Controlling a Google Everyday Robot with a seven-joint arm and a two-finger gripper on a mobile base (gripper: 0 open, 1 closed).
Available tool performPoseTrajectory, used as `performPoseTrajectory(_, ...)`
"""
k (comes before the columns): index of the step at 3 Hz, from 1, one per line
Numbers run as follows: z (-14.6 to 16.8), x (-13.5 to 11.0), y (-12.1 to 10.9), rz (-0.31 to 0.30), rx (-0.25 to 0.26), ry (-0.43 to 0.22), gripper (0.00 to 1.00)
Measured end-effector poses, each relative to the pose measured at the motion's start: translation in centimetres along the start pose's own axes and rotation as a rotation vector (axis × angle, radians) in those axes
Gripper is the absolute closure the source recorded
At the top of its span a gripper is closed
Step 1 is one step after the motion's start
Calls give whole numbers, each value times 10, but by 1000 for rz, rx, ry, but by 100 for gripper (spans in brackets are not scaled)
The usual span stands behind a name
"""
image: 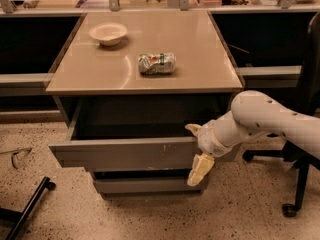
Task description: Open top drawer
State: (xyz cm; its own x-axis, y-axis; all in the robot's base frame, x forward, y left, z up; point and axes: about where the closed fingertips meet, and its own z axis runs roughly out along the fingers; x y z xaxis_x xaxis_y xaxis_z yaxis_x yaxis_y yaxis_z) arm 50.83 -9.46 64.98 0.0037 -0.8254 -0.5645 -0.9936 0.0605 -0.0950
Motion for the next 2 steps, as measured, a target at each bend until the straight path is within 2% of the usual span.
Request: performPoseTrajectory(2, 14, -3, 35, -11, -41, -18, 0)
